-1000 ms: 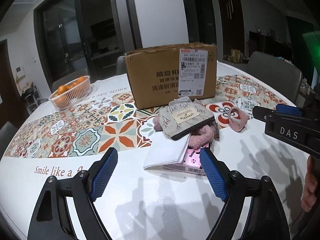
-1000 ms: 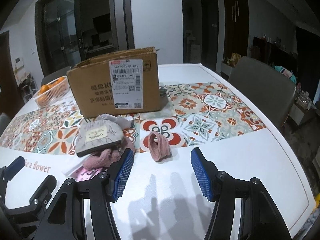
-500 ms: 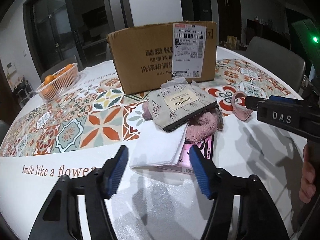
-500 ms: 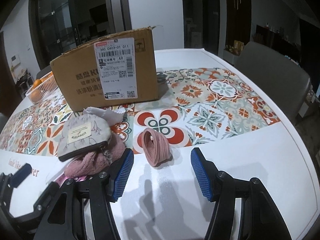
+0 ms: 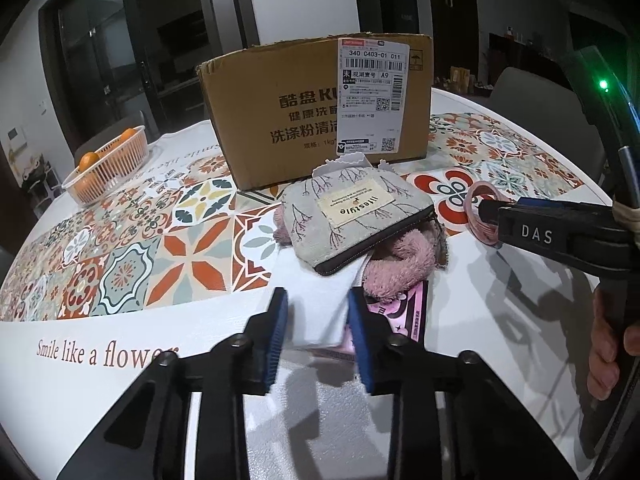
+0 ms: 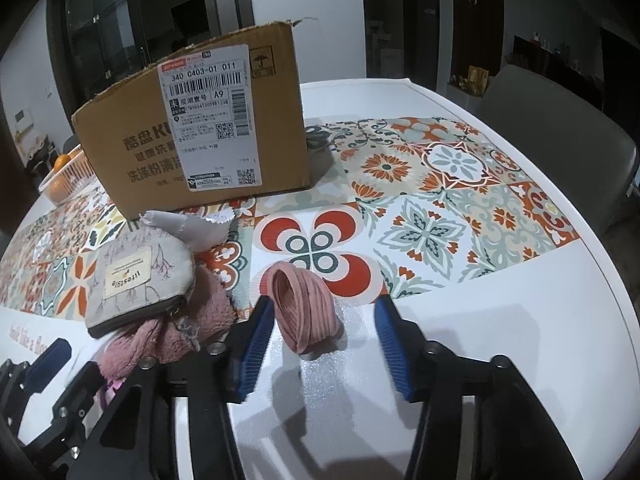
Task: Organize soft objects
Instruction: 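Grasp the white towel with the left tool while the right tool grasps the pink hair tie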
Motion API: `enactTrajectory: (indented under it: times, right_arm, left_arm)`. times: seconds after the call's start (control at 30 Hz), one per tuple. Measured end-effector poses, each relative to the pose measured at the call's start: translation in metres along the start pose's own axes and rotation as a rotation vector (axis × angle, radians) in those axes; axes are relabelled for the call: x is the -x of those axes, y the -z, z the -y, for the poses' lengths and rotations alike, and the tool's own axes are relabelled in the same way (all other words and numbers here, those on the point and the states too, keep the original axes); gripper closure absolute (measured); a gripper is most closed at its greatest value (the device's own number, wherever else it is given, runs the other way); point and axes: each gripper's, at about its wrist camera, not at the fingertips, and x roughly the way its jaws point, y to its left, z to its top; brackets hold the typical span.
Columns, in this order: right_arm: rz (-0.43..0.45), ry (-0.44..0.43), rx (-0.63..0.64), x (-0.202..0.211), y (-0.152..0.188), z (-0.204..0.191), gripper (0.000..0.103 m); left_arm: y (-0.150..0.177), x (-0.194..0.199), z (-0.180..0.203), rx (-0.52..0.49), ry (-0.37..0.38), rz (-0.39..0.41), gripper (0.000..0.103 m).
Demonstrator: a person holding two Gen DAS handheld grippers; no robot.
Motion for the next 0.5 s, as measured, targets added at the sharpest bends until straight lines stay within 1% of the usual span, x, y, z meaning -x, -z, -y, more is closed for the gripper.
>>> enactTrajectory:
  times: [0.13,0.17,0.23,0.33,0.5]
  right_arm:
    - [-0.016,-0.003,0.000,-0.005,0.001,0.001,0.070]
    - [-0.019,-0.004,0.000,-0.006,0.001,0.001,0.072]
    - [-0.032,-0.004,0.000,-0.008,0.001,0.001,0.082]
    - [-0.034,-0.011,-0.003,-0.007,0.002,0.000,0.088]
    - [-0.017,-0.023,-0.004,0.002,0.002,-0.003,0.090]
  left_arm:
    - [-0.001,-0.002,-0.002,0.008,0.002,-0.006,0.082]
    - [-0.001,-0.002,-0.002,0.010,0.001,-0.007,0.085]
    - [-0.001,-0.003,-0.004,0.019,-0.003,-0.009,0.088]
    - [0.000,-0.003,-0.007,0.037,-0.001,-0.011,0.092]
    - [0.001,0.002,-0.014,0.084,0.019,-0.011,0.093]
